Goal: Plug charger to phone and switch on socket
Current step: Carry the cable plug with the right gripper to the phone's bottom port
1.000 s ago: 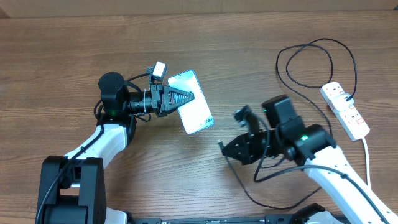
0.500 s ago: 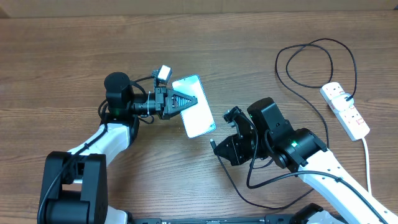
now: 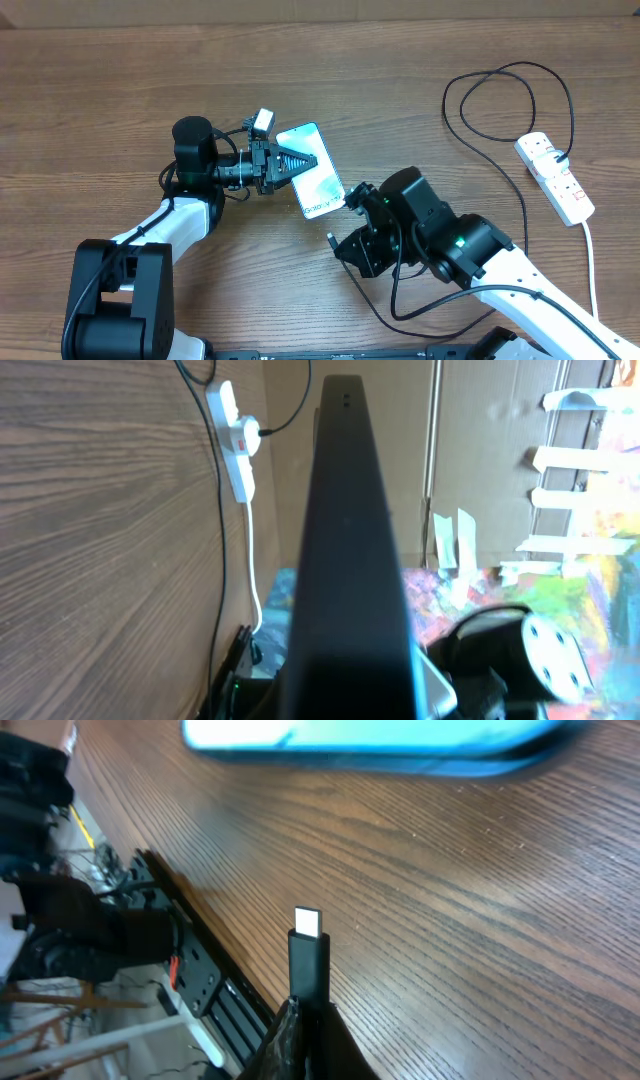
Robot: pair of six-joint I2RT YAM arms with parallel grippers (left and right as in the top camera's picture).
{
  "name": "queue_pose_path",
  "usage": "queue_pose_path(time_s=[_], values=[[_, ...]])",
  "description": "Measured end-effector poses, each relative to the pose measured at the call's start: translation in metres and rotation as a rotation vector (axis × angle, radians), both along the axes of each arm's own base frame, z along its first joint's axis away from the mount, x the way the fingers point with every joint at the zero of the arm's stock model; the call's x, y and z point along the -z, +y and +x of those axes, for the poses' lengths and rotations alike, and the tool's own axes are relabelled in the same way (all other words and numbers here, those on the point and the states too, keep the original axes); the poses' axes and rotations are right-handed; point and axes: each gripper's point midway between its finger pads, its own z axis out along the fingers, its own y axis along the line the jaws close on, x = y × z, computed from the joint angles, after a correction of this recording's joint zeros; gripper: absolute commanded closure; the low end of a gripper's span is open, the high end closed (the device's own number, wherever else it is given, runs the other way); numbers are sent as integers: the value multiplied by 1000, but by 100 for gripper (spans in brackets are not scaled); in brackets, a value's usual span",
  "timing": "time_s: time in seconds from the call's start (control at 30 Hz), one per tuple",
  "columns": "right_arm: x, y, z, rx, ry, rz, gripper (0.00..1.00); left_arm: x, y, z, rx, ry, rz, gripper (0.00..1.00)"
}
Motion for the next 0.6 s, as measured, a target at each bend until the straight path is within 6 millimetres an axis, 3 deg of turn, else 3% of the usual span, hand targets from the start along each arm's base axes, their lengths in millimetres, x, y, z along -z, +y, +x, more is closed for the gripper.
queue_pose_path(time_s=[0.6], values=[[-8, -2, 22, 58, -115, -54, 96, 2, 0, -1, 11, -89, 10, 96]])
